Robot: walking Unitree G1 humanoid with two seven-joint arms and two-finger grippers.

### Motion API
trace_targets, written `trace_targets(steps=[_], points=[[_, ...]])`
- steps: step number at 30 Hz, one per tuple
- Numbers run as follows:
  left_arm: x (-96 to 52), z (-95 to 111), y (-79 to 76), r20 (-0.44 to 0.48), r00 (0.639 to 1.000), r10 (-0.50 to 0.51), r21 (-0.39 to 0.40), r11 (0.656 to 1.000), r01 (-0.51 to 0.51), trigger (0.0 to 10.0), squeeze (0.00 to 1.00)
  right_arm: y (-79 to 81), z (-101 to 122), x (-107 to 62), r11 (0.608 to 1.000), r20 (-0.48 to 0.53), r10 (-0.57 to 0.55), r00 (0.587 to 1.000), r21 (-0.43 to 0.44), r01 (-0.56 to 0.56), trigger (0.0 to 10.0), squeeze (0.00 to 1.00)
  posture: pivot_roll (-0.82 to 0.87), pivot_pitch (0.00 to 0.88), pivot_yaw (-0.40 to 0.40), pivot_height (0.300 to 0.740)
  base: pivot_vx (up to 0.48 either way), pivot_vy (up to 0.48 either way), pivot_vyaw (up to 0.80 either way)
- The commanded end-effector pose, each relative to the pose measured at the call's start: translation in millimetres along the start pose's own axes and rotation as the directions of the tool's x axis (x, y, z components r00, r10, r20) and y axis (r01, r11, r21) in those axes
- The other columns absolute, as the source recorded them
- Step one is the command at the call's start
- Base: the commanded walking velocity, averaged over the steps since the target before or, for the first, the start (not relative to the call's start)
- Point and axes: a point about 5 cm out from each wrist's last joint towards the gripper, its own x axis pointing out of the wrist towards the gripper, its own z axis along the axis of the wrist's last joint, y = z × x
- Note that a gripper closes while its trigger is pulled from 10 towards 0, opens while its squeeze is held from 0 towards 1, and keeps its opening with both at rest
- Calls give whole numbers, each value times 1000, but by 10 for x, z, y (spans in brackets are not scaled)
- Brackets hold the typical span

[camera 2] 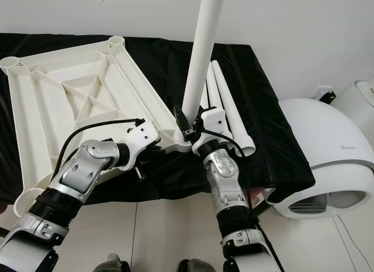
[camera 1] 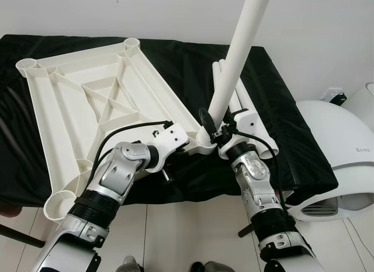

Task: Building children table

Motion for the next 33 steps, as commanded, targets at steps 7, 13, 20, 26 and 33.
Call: trace_targets(steps=[7,13,20,26,33], points=[[-42,70,115,18,994,110,24,994,-110,10000,0,59,-175,-132,993,-110,-111,988,26,114,10000,0,-1,71,-39,740,0,0,0],[-39,64,102,17,994,109,22,994,-109,10000,0,138,-174,-133,989,-121,-137,983,34,142,10000,0,1,68,-44,740,0,0,0],[-30,59,88,16,994,105,23,994,-105,10000,0,136,-155,-136,989,-125,-144,982,19,147,10000,0,-1,64,-46,740,0,0,0],[-22,67,82,18,995,102,22,994,-102,10000,0,125,-144,-139,988,-132,-152,980,17,155,10000,0,-3,61,-47,740,0,0,0],[-11,75,74,22,995,99,21,995,-99,10000,0,142,-127,-148,989,-145,-124,982,58,134,10000,1000,-5,57,-49,740,0,0,0]])
